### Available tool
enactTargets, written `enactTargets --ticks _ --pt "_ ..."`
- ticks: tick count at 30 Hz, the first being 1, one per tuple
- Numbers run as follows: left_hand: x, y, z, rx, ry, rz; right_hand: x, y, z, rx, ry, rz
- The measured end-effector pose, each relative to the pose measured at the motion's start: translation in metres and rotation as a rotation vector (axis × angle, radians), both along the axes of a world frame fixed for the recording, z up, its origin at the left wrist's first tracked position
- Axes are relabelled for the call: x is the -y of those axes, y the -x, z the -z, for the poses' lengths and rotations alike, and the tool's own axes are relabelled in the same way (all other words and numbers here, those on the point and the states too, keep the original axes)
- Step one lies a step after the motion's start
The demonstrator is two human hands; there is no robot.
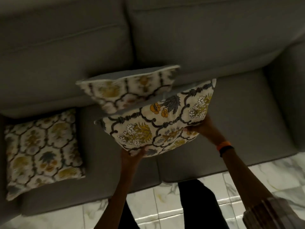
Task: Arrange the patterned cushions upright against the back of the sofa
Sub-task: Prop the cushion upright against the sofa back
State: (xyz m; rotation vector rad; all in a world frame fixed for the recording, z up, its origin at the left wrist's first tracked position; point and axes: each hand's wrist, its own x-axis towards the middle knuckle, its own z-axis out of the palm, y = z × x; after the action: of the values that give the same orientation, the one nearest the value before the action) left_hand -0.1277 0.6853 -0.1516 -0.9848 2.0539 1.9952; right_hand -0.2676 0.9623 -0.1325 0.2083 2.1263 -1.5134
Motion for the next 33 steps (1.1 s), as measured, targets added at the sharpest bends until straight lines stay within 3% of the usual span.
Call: enactTargets --ticks 7,14,26,33 --pt "-0.180 0.095 0.005 -0.044 -0.071 0.223 -0.194 0.058 -0.005 -0.031 -0.120 0.142" --pt "-0.299 0.208 0.020 -0.168 -0.043 0.382 -0.341 0.141 0.026 -0.033 0.023 0.289" --pt "-0.423 0.316 0.059 -0.274 -0.041 0.340 -0.440 0.245 0.043 -0.054 -0.023 0.356" --pt "-0.434 0.337 0.074 -0.236 -0.066 0.288 -0.437 0.244 0.067 -0.079 -0.122 0.371"
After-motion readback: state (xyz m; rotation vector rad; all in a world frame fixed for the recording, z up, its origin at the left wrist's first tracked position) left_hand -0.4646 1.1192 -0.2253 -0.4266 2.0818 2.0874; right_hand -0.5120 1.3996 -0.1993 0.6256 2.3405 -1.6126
